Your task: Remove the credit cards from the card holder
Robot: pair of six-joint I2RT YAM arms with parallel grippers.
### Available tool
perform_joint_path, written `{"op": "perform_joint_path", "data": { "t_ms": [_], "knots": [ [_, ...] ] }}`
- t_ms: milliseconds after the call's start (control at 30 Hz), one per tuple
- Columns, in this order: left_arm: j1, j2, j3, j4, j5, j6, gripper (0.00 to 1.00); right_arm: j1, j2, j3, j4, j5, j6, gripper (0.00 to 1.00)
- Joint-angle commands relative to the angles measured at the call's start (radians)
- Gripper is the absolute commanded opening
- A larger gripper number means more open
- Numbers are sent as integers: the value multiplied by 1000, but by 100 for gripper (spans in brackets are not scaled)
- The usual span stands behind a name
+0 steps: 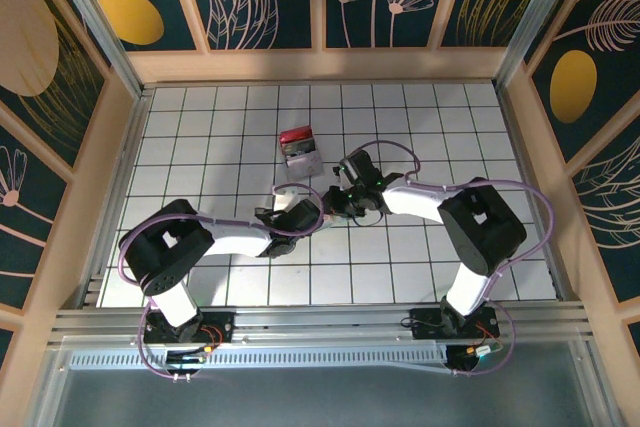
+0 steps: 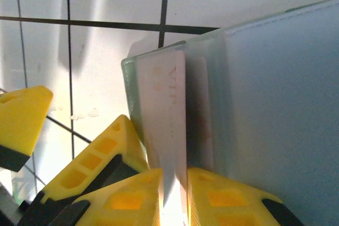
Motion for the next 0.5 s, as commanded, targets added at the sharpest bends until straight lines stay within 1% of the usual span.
{"op": "perform_joint_path", "data": {
  "t_ms": [0, 233, 467],
  "knots": [
    [3, 36, 4, -37, 21, 9, 99, -7, -27, -21, 97, -96, 27, 19],
    [3, 37, 8, -41, 22, 10, 99, -13, -20, -23, 104, -105, 24, 17],
    [3, 43, 12, -52, 17, 8, 99, -32, -64, -45, 121, -124, 26, 15]
  ]
}}
